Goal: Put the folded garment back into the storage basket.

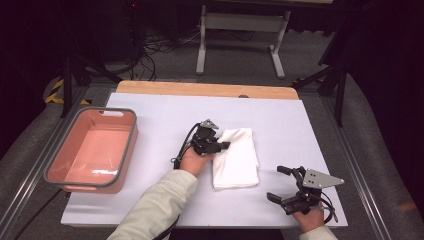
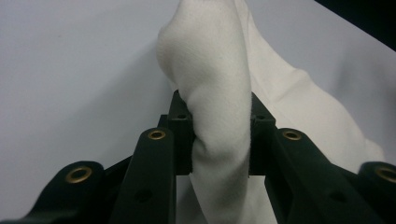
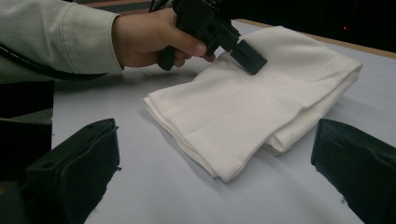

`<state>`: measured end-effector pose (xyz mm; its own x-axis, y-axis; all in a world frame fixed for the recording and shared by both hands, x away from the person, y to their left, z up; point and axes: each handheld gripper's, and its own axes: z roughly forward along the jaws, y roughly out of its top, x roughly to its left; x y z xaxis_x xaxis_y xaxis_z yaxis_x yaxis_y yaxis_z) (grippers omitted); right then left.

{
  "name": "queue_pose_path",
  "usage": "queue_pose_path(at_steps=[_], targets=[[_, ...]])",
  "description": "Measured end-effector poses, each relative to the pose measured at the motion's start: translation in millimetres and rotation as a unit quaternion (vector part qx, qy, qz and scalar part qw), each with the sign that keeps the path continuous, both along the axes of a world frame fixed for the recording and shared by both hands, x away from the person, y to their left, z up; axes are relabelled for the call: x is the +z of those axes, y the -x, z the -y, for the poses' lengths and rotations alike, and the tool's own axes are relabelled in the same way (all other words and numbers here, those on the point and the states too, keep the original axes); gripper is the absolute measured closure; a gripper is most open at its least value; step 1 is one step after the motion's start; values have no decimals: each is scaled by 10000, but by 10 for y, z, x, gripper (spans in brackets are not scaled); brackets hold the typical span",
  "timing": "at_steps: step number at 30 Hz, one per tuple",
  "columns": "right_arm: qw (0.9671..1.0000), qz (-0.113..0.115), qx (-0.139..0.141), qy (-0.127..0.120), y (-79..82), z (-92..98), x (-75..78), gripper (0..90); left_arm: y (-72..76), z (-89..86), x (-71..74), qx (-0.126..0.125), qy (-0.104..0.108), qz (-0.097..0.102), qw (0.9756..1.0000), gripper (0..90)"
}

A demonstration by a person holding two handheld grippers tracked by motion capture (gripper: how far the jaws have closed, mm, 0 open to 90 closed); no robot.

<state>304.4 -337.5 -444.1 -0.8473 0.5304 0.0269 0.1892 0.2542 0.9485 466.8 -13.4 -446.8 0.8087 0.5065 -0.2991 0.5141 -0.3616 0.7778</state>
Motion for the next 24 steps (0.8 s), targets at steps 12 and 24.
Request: queue_pose_path(at_steps=[12,24], targets=[[10000,7,-10,4,5,0,2,16,184,-85,243,-448,334,729,9958,713],[10000,49,24,-29,14,1,7,16,371,-183,509,-918,715,1267,9851,714]])
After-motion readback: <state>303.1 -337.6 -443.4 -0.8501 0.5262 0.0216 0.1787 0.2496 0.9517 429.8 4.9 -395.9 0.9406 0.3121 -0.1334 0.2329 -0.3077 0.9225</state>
